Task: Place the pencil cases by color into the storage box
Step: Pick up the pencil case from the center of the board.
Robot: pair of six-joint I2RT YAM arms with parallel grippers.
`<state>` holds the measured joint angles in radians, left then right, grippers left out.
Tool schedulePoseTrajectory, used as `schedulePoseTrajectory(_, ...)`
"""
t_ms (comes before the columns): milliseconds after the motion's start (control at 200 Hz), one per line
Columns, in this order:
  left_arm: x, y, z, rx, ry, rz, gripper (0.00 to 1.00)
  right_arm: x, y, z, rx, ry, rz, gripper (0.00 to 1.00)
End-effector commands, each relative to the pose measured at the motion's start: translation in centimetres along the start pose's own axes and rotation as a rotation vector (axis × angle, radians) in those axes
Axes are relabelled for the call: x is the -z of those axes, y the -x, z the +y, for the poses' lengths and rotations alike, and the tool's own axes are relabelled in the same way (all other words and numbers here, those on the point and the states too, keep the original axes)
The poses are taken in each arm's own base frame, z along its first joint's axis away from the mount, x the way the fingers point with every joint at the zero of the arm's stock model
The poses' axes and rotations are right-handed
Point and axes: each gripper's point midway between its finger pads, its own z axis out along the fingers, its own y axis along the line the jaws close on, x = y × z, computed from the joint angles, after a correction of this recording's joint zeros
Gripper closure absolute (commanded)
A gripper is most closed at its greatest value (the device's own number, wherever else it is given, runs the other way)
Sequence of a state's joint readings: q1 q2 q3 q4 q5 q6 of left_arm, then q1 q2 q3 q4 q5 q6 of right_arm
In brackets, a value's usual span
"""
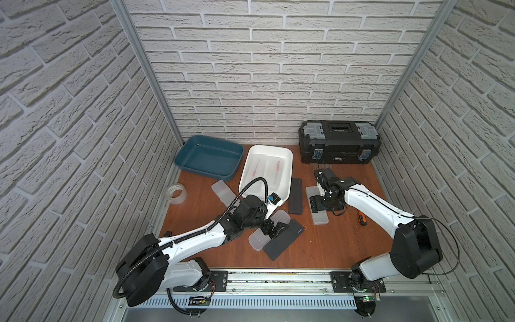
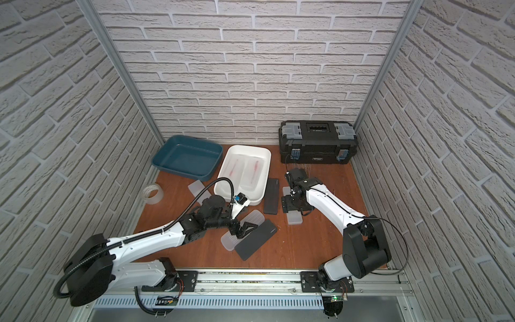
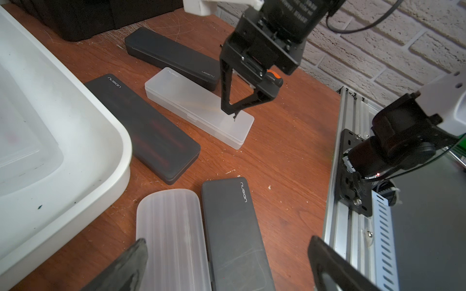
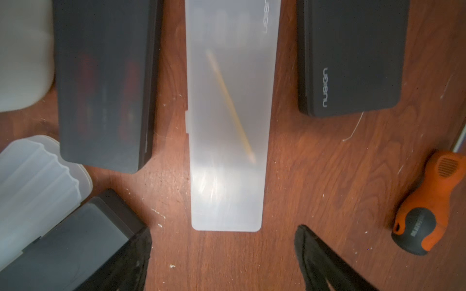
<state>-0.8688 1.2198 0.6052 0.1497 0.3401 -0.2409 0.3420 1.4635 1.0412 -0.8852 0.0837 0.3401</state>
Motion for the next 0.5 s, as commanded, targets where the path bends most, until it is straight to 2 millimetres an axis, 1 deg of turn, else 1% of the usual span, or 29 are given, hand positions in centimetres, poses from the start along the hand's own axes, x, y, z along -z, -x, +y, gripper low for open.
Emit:
schedulePoseTrajectory(0,-0.1,2.0,-0.4,-0.008,-0.023,-0.048,0.02,-0.8,-0.2,0.4,-0.023,0.017,-0.015,0.1)
schedulePoseTrajectory(160,-0.1,2.0,-0.5,-0.007,-0.023,-0.043,0.02,-2.3,-0.2,0.6,-0.011,0.015,-0.016,0.1)
schedulePoseTrajectory(295,-0.1,2.0,-0.5,-0.007,-0.021,-0.039,0.02,-4.1,-0.2,0.5,0.004,-0.005,0.009,0.1)
schedulePoseTrajectory(495,-0.2,1.8,-0.4,-0.006,-0.019,-0.029,0.02,-5.9,-0.2,0.6,0.017,-0.01,0.034,0.1)
